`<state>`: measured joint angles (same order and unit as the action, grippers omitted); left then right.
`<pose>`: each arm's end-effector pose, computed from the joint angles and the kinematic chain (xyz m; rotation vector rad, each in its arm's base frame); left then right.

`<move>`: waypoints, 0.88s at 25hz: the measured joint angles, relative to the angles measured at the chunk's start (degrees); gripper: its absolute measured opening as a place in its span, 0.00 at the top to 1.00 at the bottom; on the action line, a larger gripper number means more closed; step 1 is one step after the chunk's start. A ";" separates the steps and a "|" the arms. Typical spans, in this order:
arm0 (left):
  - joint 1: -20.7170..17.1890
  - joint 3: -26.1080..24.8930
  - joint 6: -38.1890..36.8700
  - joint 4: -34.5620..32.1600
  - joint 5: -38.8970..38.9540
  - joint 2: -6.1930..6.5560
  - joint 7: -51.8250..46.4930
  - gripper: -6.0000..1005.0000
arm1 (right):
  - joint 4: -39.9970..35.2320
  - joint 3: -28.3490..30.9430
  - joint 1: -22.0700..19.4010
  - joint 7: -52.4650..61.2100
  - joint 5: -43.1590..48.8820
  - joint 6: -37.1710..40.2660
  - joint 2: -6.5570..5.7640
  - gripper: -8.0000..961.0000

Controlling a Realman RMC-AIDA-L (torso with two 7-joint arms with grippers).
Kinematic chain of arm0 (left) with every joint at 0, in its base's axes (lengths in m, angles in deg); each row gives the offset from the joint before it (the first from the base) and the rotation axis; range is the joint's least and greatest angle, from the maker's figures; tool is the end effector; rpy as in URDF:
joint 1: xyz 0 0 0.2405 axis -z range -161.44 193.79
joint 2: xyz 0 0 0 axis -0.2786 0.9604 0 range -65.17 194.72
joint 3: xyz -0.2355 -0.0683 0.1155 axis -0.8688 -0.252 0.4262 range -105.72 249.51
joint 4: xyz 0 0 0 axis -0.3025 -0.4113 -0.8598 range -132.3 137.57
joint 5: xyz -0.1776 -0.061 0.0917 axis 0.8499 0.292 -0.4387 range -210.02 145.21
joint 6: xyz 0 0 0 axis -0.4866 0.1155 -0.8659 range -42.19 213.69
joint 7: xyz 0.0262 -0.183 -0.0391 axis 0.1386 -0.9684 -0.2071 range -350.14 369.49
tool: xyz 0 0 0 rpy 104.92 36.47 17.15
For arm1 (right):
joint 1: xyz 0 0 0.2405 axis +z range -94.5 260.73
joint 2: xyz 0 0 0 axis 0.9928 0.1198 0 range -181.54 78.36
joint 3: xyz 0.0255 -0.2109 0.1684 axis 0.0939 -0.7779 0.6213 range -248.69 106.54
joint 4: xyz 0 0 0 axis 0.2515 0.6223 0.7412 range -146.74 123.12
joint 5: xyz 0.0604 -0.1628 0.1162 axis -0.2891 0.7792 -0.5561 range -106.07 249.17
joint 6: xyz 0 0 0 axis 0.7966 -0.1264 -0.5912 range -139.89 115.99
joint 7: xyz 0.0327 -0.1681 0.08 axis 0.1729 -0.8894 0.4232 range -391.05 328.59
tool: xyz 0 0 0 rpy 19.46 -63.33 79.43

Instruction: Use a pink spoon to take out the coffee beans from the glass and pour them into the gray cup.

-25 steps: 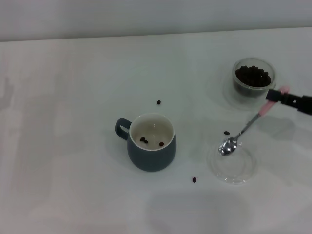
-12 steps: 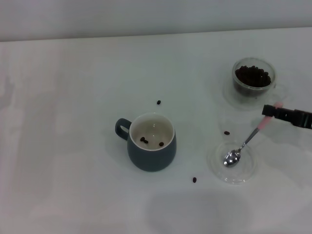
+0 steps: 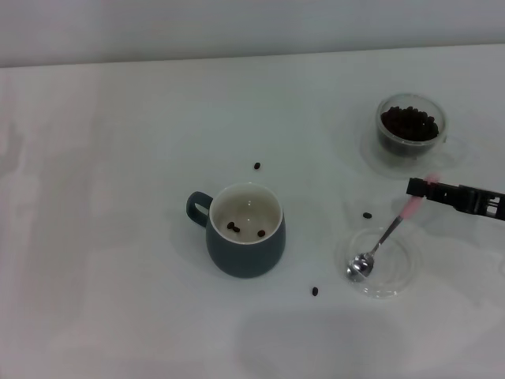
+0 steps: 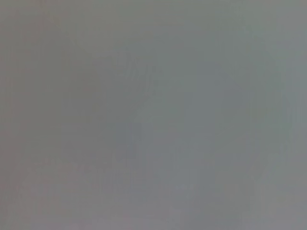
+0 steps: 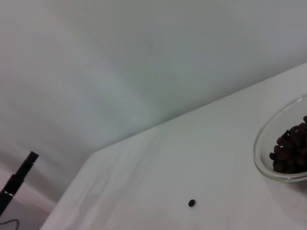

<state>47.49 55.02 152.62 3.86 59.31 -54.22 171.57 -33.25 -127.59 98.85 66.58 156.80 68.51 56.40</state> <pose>-0.3482 0.4067 0.0152 -1.4124 -0.6677 -0.7712 0.3676 0.2986 -0.0043 -2.1677 1.5175 0.8764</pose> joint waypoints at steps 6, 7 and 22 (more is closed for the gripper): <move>-0.08 0.00 0.00 -0.03 0.04 0.00 0.00 0.20 | 0.00 0.35 0.13 -0.04 -0.10 -5.11 0.78 0.80; -0.12 0.00 0.00 -0.05 0.04 0.00 0.00 0.20 | 0.00 0.35 0.13 -0.04 -0.10 -5.11 0.78 0.74; -0.23 -0.09 -0.61 -0.09 0.18 -0.01 0.00 0.20 | -0.12 15.00 -1.59 -0.61 -0.70 -8.04 1.82 0.17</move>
<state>47.26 54.93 152.01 3.77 59.50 -54.23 171.57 -33.37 -112.59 97.25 65.97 156.09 60.48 58.22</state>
